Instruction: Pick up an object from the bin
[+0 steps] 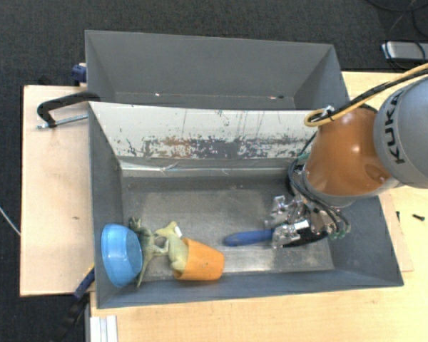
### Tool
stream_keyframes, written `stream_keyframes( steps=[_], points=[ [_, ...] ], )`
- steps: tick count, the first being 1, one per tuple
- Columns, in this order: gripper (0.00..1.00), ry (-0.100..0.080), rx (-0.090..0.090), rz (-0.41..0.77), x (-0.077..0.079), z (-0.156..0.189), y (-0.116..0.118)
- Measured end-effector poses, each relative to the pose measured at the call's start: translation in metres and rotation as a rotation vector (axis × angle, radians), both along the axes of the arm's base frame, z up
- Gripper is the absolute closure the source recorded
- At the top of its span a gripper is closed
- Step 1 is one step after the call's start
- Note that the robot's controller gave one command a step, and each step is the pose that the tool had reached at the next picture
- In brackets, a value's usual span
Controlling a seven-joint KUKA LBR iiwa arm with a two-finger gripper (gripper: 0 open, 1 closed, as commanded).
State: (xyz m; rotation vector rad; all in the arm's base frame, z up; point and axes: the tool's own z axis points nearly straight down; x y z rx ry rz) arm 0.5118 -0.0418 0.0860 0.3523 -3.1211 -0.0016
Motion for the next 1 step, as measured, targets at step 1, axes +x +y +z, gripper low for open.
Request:
stream_keyframes(
  steps=[1],
  points=[
    [1.0,-0.013,-0.001,-0.018,-0.001,0.116,-0.0055]
  ],
)
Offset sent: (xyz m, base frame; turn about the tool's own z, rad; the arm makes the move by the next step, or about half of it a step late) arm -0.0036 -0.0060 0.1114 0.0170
